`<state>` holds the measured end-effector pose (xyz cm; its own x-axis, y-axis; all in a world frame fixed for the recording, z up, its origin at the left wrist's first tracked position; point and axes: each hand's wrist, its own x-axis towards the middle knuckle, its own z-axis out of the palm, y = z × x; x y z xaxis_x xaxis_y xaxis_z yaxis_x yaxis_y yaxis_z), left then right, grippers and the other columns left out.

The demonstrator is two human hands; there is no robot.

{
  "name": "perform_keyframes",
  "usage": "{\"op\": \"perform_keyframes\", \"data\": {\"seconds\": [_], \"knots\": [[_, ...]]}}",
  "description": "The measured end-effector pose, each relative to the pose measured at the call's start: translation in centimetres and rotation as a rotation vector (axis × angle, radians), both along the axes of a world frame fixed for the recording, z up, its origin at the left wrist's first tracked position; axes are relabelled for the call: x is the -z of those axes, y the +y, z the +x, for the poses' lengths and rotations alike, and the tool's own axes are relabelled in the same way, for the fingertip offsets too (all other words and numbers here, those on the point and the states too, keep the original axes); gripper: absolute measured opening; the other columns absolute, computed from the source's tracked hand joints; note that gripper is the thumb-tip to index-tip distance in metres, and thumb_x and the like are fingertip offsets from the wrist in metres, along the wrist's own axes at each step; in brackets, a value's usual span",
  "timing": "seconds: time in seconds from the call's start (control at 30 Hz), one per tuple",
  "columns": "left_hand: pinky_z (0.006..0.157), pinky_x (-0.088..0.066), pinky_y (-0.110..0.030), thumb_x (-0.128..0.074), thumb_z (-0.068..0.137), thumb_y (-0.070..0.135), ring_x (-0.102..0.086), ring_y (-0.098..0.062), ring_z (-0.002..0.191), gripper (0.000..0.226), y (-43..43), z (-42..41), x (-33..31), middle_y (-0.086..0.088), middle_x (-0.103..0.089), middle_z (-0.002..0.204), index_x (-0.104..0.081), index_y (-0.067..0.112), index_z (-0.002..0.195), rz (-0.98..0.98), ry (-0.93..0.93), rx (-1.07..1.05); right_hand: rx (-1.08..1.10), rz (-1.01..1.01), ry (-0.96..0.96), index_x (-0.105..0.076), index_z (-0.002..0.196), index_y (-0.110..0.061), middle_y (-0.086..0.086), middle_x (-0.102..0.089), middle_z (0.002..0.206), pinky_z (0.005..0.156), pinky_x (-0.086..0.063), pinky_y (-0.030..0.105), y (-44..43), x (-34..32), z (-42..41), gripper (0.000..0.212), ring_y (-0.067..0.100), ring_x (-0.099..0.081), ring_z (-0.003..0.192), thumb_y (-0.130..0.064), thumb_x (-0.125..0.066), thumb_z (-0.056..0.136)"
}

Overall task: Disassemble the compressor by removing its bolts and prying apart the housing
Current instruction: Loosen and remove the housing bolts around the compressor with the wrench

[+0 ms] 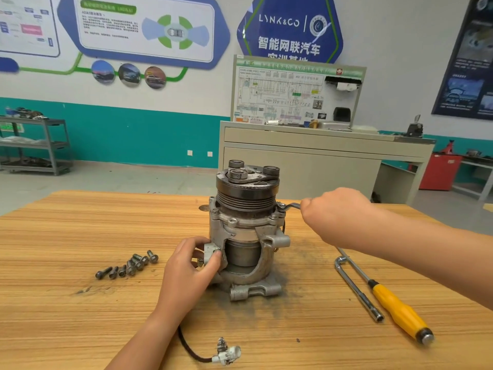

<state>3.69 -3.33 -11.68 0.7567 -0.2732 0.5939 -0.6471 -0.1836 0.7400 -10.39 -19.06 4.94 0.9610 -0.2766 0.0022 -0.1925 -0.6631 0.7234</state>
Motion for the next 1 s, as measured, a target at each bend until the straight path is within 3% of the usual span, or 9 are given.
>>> {"op": "perform_keyframes", "data": {"seconds": [0.17, 0.37, 0.43, 0.5, 0.6, 0.73, 0.87, 1.0], "knots": [[0.069, -0.045, -0.018, -0.069, 0.081, 0.02, -0.055, 0.002, 0.086, 0.023, 0.0, 0.0, 0.0, 0.019, -0.057, 0.095, -0.058, 0.027, 0.099, -0.018, 0.01, 0.001, -0.004, -0.004, 0.01, -0.047, 0.114, -0.009, -0.001, -0.032, 0.062, 0.042, -0.029, 0.022, 0.1, -0.4, 0.0, 0.022, 0.013, -0.031, 0.049, -0.005, -0.046, 0.092], [0.066, -0.044, -0.015, -0.069, 0.08, 0.019, -0.055, 0.004, 0.083, 0.023, 0.0, 0.1, 0.0, 0.019, -0.056, 0.093, -0.058, 0.026, 0.099, -0.015, 0.008, -0.005, 0.026, -0.031, 0.005, -0.046, 0.115, -0.006, 0.001, -0.03, 0.063, 0.041, -0.027, 0.024, 0.6, -0.1, 0.0, 0.024, 0.014, -0.032, 0.049, -0.002, -0.046, 0.091], [0.065, -0.041, -0.01, -0.069, 0.08, 0.019, -0.054, 0.008, 0.084, 0.023, 0.0, 0.1, -0.1, 0.02, -0.056, 0.093, -0.057, 0.027, 0.098, -0.011, 0.007, -0.002, 0.071, -0.034, 0.006, -0.046, 0.118, -0.003, 0.002, -0.029, 0.065, 0.041, -0.029, 0.024, 1.0, 0.5, 0.2, 0.028, 0.017, -0.042, 0.058, 0.003, -0.046, 0.09], [0.065, -0.041, -0.011, -0.069, 0.081, 0.02, -0.054, 0.008, 0.084, 0.023, 0.0, 0.1, -0.1, 0.02, -0.056, 0.093, -0.057, 0.027, 0.099, -0.007, 0.009, -0.002, 0.106, -0.042, 0.023, -0.05, 0.118, -0.002, 0.005, -0.031, 0.071, 0.042, -0.03, 0.026, 1.4, 1.2, 0.6, 0.032, 0.023, -0.057, 0.08, 0.005, -0.048, 0.086], [0.065, -0.042, -0.012, -0.069, 0.081, 0.021, -0.053, 0.009, 0.084, 0.023, 0.1, 0.0, -0.1, 0.02, -0.055, 0.094, -0.056, 0.028, 0.1, 0.0, 0.012, -0.004, 0.112, -0.055, 0.046, -0.055, 0.117, -0.005, 0.004, -0.042, 0.08, 0.053, -0.038, 0.026, 1.6, 1.2, 1.1, 0.031, 0.026, -0.061, 0.093, 0.002, -0.05, 0.086], [0.063, -0.043, -0.008, -0.068, 0.081, 0.021, -0.051, 0.014, 0.087, 0.023, 0.1, -0.1, -0.2, 0.021, -0.054, 0.093, -0.055, 0.029, 0.098, -0.002, 0.011, 0.0, 0.081, -0.06, 0.048, -0.051, 0.118, -0.003, 0.002, -0.03, 0.065, 0.061, -0.042, 0.027, 1.5, 0.8, 0.8, 0.03, 0.025, -0.057, 0.088, 0.002, -0.049, 0.089], [0.063, -0.042, -0.006, -0.068, 0.081, 0.022, -0.051, 0.014, 0.087, 0.023, 0.1, -0.1, -0.2, 0.022, -0.054, 0.093, -0.055, 0.029, 0.098, 0.001, 0.008, 0.002, 0.023, -0.147, 0.08, -0.047, 0.124, -0.002, 0.002, -0.027, 0.064, 0.045, -0.034, 0.025, 0.6, 0.4, 0.5, 0.033, 0.022, -0.045, 0.067, 0.003, -0.043, 0.091], [0.064, -0.043, -0.007, -0.068, 0.08, 0.022, -0.051, 0.013, 0.088, 0.024, 0.0, 0.0, -0.1, 0.021, -0.055, 0.094, -0.055, 0.029, 0.099, 0.003, 0.002, 0.004, -0.076, -0.249, 0.113, -0.038, 0.132, -0.001, 0.001, -0.028, 0.062, 0.041, -0.026, 0.024, -1.3, -0.2, 0.1, 0.036, 0.017, -0.032, 0.05, -0.004, -0.032, 0.096]]}}
